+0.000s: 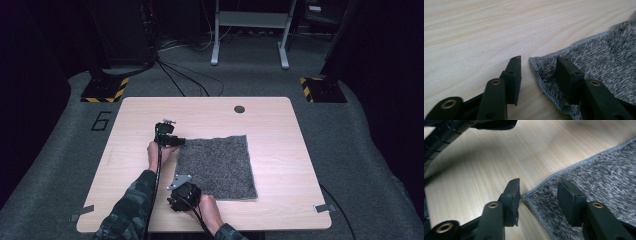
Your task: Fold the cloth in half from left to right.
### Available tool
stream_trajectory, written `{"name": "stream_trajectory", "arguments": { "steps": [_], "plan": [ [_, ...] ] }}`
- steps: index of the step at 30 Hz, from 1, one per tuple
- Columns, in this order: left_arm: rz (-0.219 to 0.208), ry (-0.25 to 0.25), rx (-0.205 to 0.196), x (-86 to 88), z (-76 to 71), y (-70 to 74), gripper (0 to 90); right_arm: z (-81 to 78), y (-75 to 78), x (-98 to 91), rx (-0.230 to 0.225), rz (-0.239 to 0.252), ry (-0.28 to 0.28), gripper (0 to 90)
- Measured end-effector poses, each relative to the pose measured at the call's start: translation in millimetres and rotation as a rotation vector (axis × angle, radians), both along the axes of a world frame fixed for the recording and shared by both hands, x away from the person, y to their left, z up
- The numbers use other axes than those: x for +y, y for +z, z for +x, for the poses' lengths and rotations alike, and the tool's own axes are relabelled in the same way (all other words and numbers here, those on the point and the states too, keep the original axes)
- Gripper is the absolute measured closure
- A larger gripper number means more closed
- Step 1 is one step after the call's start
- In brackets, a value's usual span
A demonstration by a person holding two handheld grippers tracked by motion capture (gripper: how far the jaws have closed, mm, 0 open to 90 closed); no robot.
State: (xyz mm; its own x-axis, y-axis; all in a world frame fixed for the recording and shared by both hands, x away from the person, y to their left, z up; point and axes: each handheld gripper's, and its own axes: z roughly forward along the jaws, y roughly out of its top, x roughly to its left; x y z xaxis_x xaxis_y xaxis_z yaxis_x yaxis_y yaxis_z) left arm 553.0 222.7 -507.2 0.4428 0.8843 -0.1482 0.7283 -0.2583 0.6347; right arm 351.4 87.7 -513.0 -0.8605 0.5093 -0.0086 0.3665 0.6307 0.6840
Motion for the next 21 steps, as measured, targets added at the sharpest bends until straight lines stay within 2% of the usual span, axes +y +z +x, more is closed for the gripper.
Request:
{"name": "stream_trajectory", "arguments": {
  "steps": [1,4,5,6,9,12,14,15,16,20,21],
  "plan": [
    [0.011,0.001,0.002,-1.6,-0.4,0.4,59.1,0.3,-1.3,1.2,0.009,-0.002,-0.008,55.6],
    [0.011,-0.007,-0.005,-3.1,-0.6,0.0,63.9,1.4,-3.4,1.2,-0.013,-0.012,0.003,58.7],
    [0.014,-0.004,-0.002,-4.4,-1.3,0.2,66.6,0.1,-3.6,3.3,-0.003,0.003,-0.012,61.6],
    [0.022,-0.005,-0.007,-5.3,-1.3,0.1,68.0,1.8,-3.1,1.6,-0.021,-0.018,0.026,63.3],
    [0.047,-0.016,-0.019,-6.6,-1.0,0.2,74.5,0.8,-2.1,2.1,-0.007,-0.025,0.03,70.8],
    [0.033,-0.007,-0.019,-4.3,-1.0,-1.0,82.2,-0.2,-2.0,2.2,-0.011,-0.024,0.027,76.1],
    [0.024,0.0,-0.03,-2.8,-1.7,-2.4,83.9,-1.6,-2.4,2.3,-0.011,-0.021,0.017,78.5],
    [0.027,-0.001,-0.033,-2.3,-1.8,-2.6,84.7,-3.3,-3.2,4.2,-0.015,-0.003,-0.019,79.9],
    [0.015,0.008,-0.035,-2.8,-2.6,-3.2,85.5,-2.8,-2.9,3.0,-0.02,-0.015,-0.008,80.8],
    [0.014,0.019,-0.057,-3.2,-3.9,-4.7,87.0,-3.1,-1.7,1.1,-0.027,-0.035,-0.008,84.5],
    [0.012,0.022,-0.06,-3.5,-4.2,-5.0,87.1,-4.7,-2.3,1.0,-0.018,-0.018,-0.023,84.9]
  ]
}}
